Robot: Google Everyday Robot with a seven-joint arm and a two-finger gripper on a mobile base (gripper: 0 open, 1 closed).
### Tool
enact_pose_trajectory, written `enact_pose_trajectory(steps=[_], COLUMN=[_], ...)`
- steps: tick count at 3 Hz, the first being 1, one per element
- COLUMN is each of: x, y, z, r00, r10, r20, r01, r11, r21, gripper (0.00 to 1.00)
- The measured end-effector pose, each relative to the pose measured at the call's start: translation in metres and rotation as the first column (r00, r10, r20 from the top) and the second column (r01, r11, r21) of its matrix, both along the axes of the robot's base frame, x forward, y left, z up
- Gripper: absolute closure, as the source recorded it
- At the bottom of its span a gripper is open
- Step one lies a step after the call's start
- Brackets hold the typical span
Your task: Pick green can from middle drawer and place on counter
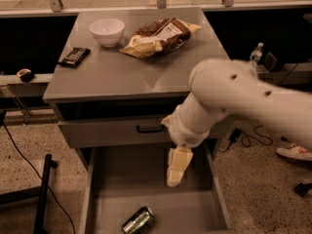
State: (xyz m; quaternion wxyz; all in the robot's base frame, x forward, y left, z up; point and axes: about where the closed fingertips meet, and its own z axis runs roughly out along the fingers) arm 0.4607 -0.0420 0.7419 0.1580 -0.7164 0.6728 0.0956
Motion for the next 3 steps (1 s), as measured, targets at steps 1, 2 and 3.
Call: enact_pose_trajectory(steps=[1, 2, 3], x=[0.009, 0.014, 0.008], y=[0.007, 0.010, 0.017], z=[-0.042, -0.043, -0.079], r00=[0.9987, 0.9975, 0.9692], r10=[-0.036, -0.028, 0.199], r20=[0.035, 0.066, 0.145], r01=[0.036, 0.027, -0.186], r11=[0.999, 0.999, 0.978], r21=[0.016, 0.021, -0.095], gripper=[0.00, 0.00, 0.00])
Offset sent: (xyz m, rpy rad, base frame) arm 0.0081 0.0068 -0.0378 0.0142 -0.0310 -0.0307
